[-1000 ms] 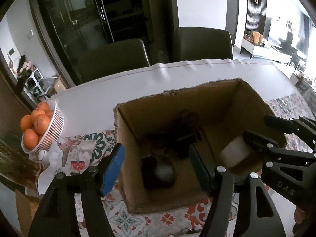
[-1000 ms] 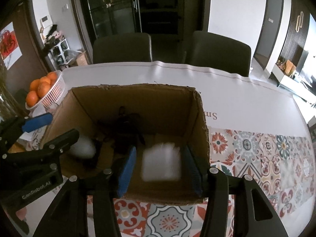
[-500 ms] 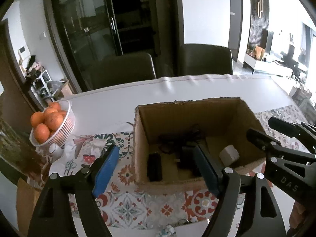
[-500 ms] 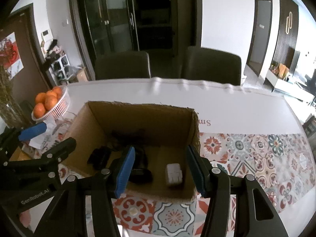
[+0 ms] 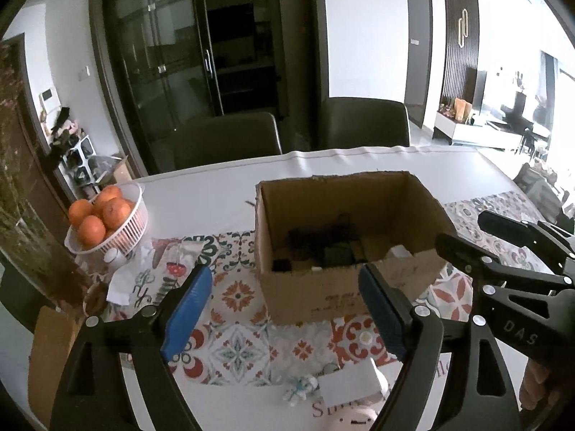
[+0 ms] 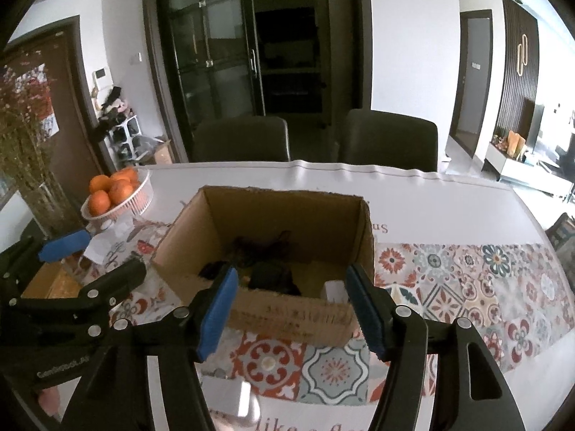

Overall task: Organize rigid objects
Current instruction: 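Move the left gripper to the pink round speaker while the right gripper approaches the silver ball speaker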

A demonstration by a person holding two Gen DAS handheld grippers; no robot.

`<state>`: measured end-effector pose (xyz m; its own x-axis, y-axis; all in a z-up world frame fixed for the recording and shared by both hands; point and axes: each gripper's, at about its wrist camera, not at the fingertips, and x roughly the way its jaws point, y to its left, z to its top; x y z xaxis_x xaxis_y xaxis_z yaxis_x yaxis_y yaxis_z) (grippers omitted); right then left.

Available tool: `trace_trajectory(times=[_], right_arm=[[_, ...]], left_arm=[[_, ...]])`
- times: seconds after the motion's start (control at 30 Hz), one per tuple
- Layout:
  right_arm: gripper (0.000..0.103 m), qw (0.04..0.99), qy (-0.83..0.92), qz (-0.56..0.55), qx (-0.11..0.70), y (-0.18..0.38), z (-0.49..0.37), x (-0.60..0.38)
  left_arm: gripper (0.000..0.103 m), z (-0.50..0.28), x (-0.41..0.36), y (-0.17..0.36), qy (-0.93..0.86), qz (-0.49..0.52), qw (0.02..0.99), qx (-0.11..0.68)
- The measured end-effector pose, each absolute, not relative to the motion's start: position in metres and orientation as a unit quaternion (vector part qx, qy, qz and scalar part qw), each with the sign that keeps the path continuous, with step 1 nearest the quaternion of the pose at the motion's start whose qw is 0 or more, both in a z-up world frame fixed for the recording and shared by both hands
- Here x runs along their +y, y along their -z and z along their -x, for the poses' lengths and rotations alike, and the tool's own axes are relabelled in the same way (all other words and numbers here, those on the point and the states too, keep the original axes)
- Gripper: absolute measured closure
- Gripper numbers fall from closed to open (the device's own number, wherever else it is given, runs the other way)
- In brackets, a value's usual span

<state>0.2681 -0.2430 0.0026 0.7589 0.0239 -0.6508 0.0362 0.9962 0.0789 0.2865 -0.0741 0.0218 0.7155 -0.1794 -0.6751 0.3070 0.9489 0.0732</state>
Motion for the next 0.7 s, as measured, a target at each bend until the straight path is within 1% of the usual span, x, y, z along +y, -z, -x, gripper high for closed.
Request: trace_trajectory(times=[0.7], right_arm=[[0.039, 0.939, -0.024, -0.043, 0.339, 0.029, -0.195, -0.218]], left_arm=[[0.017, -0.207, -0.053, 0.010, 0.131, -0.083, 0.928, 0.338]])
